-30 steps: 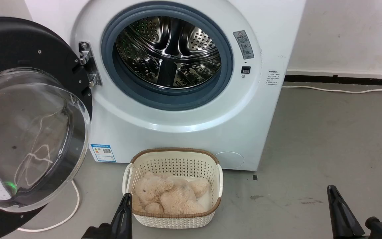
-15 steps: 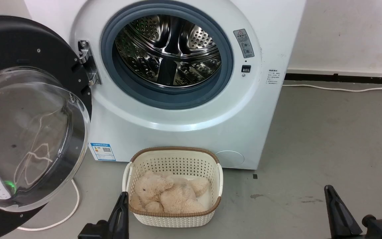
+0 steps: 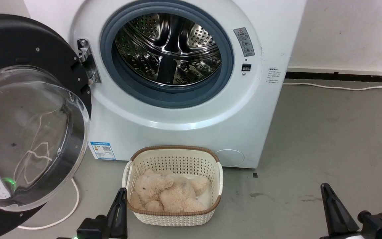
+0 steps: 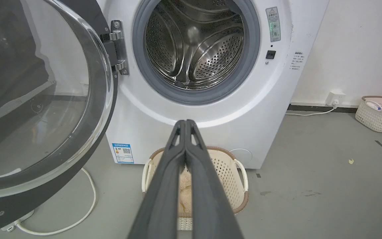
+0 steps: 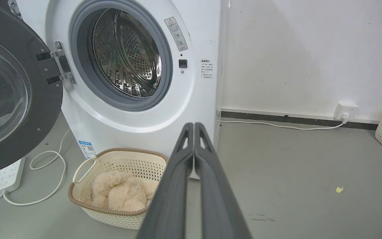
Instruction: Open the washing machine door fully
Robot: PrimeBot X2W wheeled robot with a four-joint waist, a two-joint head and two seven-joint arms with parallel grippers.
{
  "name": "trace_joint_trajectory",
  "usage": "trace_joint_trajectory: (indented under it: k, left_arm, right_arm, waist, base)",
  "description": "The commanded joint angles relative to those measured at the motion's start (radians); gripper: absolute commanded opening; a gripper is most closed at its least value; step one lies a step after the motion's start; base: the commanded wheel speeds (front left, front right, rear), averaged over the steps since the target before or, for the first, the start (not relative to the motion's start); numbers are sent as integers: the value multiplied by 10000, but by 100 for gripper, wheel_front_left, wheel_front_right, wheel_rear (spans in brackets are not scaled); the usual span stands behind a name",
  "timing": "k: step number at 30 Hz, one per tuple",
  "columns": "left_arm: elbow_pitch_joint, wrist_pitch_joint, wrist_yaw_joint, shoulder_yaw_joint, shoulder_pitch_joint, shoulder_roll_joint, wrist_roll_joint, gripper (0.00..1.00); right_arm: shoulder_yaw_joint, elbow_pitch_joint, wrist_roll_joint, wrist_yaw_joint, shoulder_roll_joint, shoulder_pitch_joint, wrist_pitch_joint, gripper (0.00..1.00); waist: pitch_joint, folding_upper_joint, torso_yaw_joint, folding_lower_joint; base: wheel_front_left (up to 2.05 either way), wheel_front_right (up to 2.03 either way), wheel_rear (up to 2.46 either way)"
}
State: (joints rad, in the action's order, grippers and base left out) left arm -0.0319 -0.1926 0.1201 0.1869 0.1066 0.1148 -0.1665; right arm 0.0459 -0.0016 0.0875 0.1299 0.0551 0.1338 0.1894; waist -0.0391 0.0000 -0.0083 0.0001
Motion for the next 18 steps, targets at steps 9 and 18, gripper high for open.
trace_joint_trajectory:
  k: [9, 18]
  left_arm:
    - [77, 256, -186, -257, -252, -79, 288, 0]
    - [104, 439, -297, -433, -341, -141, 439, 0]
  right_arm:
    - [-74, 7, -127, 3, -18, -319, -266, 0]
    - [-116, 8, -209, 3, -22, -430, -445, 0]
  waist:
    - [47, 0, 10, -1]
    - [85, 0, 18, -1]
  base:
    - [0, 0, 0]
    - [0, 0, 0]
